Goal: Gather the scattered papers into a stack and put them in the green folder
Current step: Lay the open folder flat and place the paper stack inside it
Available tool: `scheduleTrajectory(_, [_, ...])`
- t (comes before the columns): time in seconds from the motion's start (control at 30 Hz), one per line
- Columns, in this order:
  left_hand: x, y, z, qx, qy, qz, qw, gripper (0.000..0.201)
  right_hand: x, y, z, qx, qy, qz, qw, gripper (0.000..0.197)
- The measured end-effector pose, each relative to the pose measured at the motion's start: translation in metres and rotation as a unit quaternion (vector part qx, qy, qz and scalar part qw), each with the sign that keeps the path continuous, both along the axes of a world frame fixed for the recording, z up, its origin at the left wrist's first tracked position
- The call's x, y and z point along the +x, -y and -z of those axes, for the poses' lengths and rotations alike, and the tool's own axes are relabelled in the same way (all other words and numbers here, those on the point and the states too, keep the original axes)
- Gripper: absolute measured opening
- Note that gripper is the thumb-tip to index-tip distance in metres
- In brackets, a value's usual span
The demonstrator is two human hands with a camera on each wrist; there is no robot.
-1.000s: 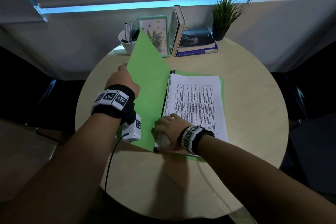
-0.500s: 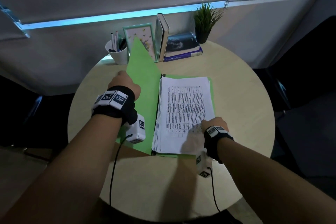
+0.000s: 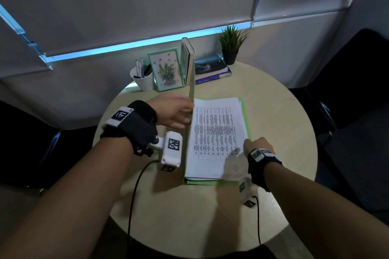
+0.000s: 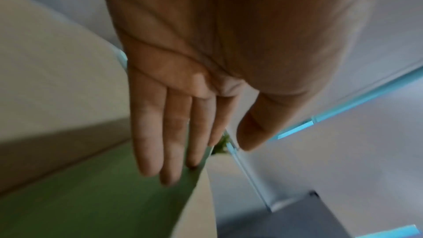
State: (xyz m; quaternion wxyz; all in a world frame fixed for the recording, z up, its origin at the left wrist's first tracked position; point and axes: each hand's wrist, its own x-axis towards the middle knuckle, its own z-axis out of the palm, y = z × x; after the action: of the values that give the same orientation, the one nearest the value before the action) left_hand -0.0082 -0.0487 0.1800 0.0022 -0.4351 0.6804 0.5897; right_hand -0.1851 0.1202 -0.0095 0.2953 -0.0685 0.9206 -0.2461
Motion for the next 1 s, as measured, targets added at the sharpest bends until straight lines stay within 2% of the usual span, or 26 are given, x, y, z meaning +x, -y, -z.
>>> scheduleTrajectory(0.1, [-0.018,-0.02,0.018,0.005,-0.004,0.077,0.997,0.041,-0.008,-0.002,-0.002,-0.017,-0.005,-0.002,1.0,0.045])
scheduleTrajectory(0.2, [-0.039,-0.041,0.062,-0.103,0.081,0.207,0.969,0.057,-0.018,-0.005,-0.001,-0.029,-0.017,0.007,0.999,0.049])
scheduleTrajectory(0.27, [-0.044,-0.052,0.096,-0.136,0.131,0.219,0.957,0.06,-0.025,-0.013,0.0,-0.025,-0.022,0.024,0.999,0.052])
scheduleTrajectory(0.33, [-0.04,-0.055,0.128,-0.149,0.157,0.181,0.959,0.058,-0.031,-0.024,0.001,-0.018,-0.017,0.039,0.999,0.054])
scheduleTrajectory(0.4, [-0.032,-0.049,0.149,-0.147,0.171,0.106,0.968,0.056,-0.033,-0.034,0.004,-0.017,-0.012,0.04,0.999,0.054])
scheduleTrajectory(0.47, [-0.023,-0.038,0.164,-0.166,0.198,0.029,0.966,0.055,-0.031,-0.038,0.01,-0.018,-0.008,0.034,0.999,0.057])
scheduleTrajectory(0.53, [-0.016,-0.028,0.177,-0.177,0.228,-0.032,0.957,0.061,-0.027,-0.035,0.017,-0.014,0.003,0.01,1.0,0.063])
scheduleTrajectory(0.6, [-0.014,-0.023,0.188,-0.152,0.255,-0.078,0.952,0.073,-0.021,-0.025,0.023,0.007,0.017,-0.037,0.999,0.064])
scheduleTrajectory(0.67, [-0.019,-0.023,0.197,-0.131,0.281,-0.092,0.946,0.081,-0.016,-0.013,0.03,0.029,0.02,-0.082,0.996,0.053])
scheduleTrajectory(0.77, [-0.022,-0.027,0.211,-0.156,0.329,-0.071,0.929,0.082,-0.01,0.002,0.034,0.072,0.009,-0.109,0.991,0.036])
scheduleTrajectory(0.9, [-0.009,-0.029,0.219,-0.174,0.343,-0.076,0.92,0.079,-0.009,0.015,0.03,0.081,-0.011,-0.149,0.985,0.027])
scheduleTrajectory(1.0, [0.015,-0.025,0.221,-0.156,0.357,-0.106,0.915,0.086,0.003,0.031,0.027,0.088,-0.033,-0.203,0.975,0.023])
